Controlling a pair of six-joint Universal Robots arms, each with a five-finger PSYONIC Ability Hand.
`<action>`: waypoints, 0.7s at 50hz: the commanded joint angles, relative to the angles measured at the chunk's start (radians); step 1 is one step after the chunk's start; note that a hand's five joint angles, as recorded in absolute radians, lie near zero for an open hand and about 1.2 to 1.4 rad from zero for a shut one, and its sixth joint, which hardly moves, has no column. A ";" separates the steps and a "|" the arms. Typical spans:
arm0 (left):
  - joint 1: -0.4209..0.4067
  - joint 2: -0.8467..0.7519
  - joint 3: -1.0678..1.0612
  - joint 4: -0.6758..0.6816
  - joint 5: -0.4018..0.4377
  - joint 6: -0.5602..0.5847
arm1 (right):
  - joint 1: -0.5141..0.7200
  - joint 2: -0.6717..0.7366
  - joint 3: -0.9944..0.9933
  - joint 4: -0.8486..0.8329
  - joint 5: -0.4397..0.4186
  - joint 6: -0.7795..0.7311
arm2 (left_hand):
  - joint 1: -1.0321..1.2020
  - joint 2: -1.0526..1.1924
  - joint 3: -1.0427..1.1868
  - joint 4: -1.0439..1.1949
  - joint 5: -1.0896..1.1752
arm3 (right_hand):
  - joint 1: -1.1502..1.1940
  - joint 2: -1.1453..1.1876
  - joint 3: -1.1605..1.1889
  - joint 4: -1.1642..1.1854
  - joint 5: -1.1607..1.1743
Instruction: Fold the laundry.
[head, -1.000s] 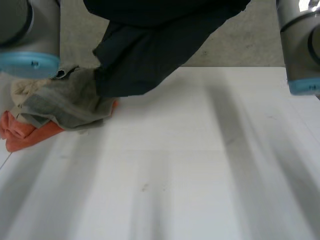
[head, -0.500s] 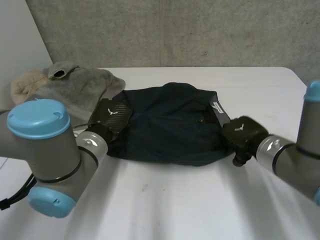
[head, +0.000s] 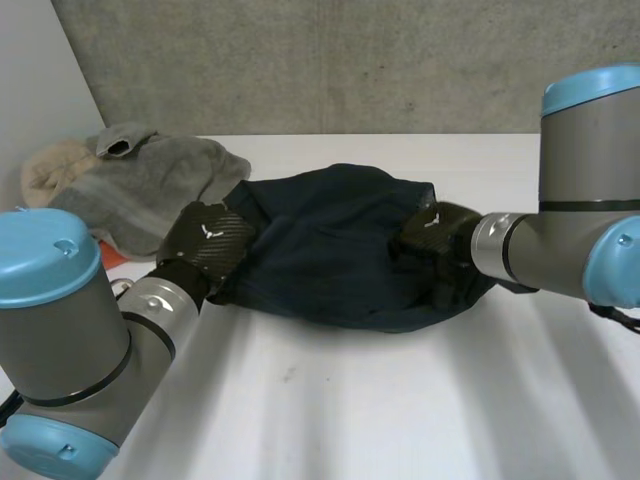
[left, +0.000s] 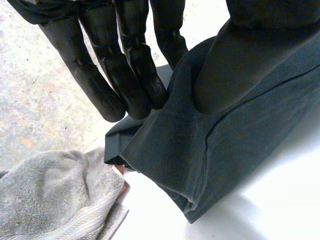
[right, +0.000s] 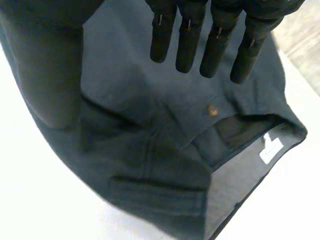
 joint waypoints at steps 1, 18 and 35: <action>0.011 0.014 0.002 -0.004 0.001 -0.004 | -0.007 0.007 0.069 -0.002 0.016 -0.024 | 0.247 0.202 0.206 0.202 0.219 | 0.003 0.004 0.000 0.013 0.031; 0.014 0.022 -0.001 -0.019 -0.008 -0.003 | -0.020 -0.092 0.206 -0.173 0.093 0.071 | 0.247 0.202 0.206 0.202 0.219 | 0.946 0.947 0.942 0.956 0.973; 0.026 0.144 0.016 -0.307 0.056 0.060 | -0.176 -0.386 0.394 0.330 -0.038 -0.246 | 0.247 0.202 0.206 0.202 0.219 | 0.946 0.947 0.942 0.956 0.973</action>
